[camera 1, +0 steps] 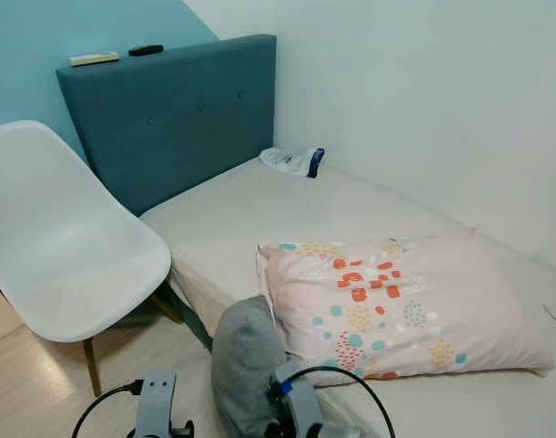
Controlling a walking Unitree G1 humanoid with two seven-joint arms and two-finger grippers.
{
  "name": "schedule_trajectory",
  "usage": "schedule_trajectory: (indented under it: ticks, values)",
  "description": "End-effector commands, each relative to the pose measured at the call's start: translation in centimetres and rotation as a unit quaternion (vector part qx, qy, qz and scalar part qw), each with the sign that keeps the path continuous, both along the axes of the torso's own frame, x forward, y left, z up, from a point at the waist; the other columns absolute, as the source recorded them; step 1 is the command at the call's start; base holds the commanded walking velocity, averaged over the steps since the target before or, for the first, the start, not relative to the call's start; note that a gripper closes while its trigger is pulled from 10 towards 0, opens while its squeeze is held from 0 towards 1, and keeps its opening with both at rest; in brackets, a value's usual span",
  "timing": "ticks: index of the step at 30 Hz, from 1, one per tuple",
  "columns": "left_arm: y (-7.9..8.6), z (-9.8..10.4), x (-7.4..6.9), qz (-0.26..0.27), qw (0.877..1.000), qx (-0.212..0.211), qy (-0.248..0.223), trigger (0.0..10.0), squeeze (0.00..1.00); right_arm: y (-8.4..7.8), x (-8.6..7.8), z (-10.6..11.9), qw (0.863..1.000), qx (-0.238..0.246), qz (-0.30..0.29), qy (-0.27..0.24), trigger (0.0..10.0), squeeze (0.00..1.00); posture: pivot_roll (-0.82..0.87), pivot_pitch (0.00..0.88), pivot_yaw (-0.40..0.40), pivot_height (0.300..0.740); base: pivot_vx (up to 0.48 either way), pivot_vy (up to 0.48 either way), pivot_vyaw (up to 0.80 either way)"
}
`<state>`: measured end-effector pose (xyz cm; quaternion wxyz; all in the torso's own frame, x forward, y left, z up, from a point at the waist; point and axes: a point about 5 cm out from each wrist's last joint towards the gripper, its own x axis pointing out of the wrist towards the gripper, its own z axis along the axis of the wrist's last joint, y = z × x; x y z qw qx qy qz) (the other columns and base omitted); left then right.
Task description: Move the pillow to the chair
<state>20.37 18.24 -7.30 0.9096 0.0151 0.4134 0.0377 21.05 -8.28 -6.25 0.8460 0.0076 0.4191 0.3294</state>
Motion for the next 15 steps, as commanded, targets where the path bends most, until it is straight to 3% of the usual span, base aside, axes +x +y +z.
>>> schedule_trajectory:
  ticks: [1, 4, 8, 11, 15]
  values:
    - [-0.2, -0.3, -0.6, -0.005, 1.0, -0.002, 0.012, 10.0, 0.0, -0.7, 1.1, 0.5, 1.0, -0.009, -0.021, -0.021, 10.0, 0.0, 0.08, 0.0, -0.061, 0.73, 0.0, -0.48, 0.8]
    - [-0.1, -0.4, -0.6, 0.003, 1.0, -0.008, 0.013, 10.0, 0.0, -0.5, 1.2, 0.6, 1.0, -0.004, -0.022, -0.022, 10.0, 0.0, 0.08, 0.0, -0.061, 0.73, 0.0, -0.304, 0.8]
    - [0.1, -0.4, -0.7, 0.011, 1.0, -0.008, 0.016, 10.0, 0.0, 0.3, 2.0, 1.4, 0.998, 0.034, -0.029, -0.039, 10.0, 0.0, 0.08, 0.0, -0.059, 0.73, 0.0, 0.0, 0.79]
    - [0.1, -0.5, -0.8, 0.01, 1.0, -0.008, 0.017, 10.0, 0.0, 0.4, 2.1, 1.5, 0.998, 0.029, -0.03, -0.045, 10.0, 0.0, 0.07, 0.0, -0.059, 0.73, 0.0, 0.0, 0.79]
    - [0.0, -0.5, -0.9, 0.005, 1.0, -0.007, 0.02, 10.0, 0.0, 0.3, 2.8, 1.9, 0.996, 0.04, -0.051, -0.056, 10.0, 0.0, 0.07, 0.0, -0.057, 0.73, 0.0, 0.0, 0.0]
